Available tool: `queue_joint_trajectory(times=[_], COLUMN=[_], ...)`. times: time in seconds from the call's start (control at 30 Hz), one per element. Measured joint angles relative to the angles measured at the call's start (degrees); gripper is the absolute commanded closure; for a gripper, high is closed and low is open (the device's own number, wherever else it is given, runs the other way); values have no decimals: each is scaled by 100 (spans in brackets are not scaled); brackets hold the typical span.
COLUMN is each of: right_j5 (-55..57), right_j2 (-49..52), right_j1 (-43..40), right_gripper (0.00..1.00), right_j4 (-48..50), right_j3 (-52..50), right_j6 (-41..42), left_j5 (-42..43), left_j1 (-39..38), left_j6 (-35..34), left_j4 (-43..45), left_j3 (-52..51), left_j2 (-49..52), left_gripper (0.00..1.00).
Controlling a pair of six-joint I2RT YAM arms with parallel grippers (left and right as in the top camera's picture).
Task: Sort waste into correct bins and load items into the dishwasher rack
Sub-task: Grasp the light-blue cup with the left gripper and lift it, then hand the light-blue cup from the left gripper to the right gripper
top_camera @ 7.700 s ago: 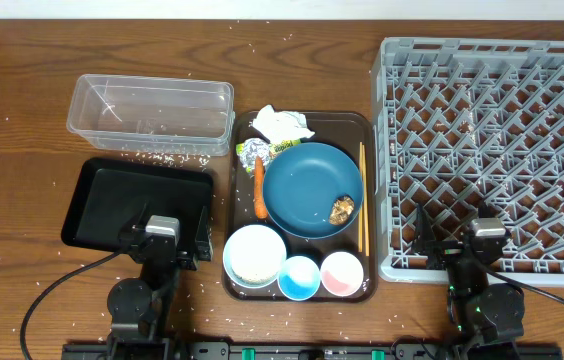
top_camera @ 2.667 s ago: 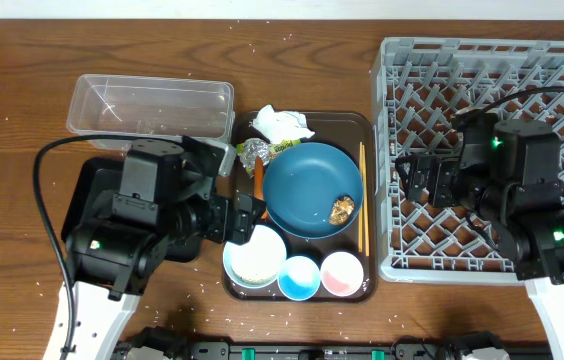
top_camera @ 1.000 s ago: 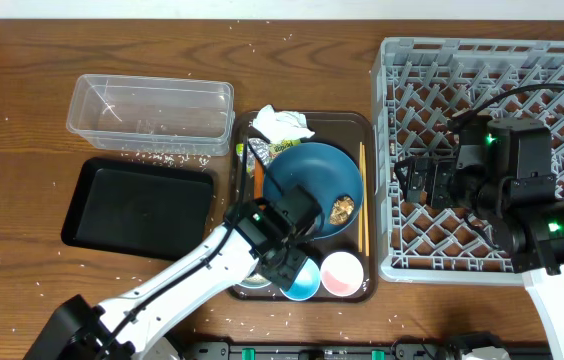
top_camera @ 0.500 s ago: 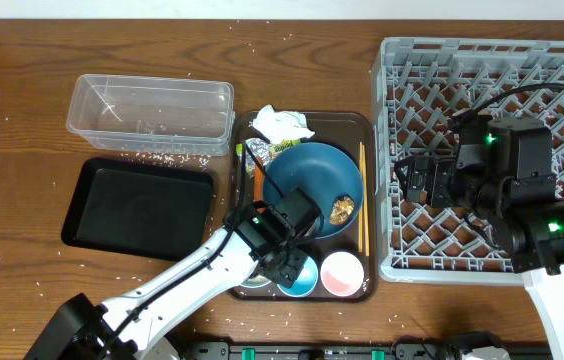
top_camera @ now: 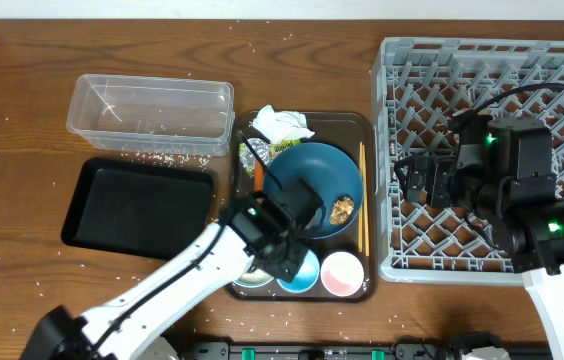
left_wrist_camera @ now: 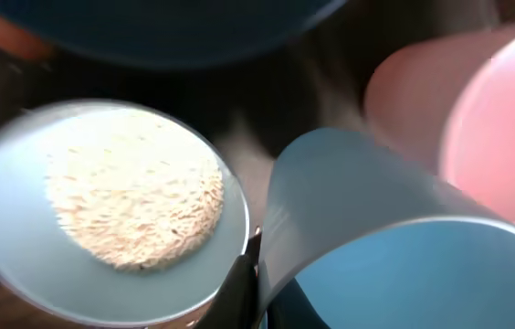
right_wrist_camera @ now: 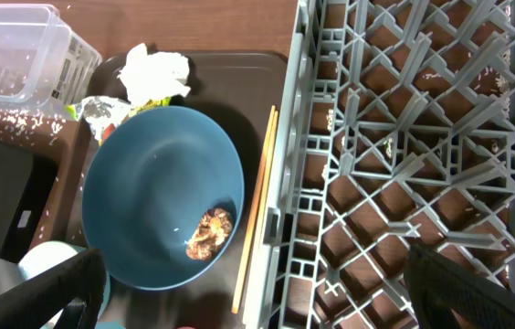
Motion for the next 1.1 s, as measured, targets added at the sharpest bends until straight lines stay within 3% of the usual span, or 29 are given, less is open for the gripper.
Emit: queue_joint_trajectory(times=[0.17,0.3,0.5,0.63,0.8,0.9,1.1], right_j5=[0,-17,-723,-1926,-3499,-3963,-4391], right_j2=[0,0,11,15,15,15,17], right_j1=[0,0,0,0,33,131,339], right_gripper=[1,1,1,9,11,1,1], right_j4=[0,50,581,1102,1777,1891,2028], right_j3=[0,0,2,4,9,11,11], right_j6=[-2,70,168,-28,-258,-348,-479], left_j5=[2,308,2629,4592,6192,6883,7591], left_j1=[470,1381,3377,4072,4089,3976,3773], left_j6=[0,-4,-20,-24,-26,-28,-52], left_j4=[-114,299,1250,1665,1781,1912,2098], left_j3=[487,647,671,671,669,669,669], left_j2=[-382,-640,-535,-328,-245,-245,-245], left_gripper=[94,94,94,94,94,94,94])
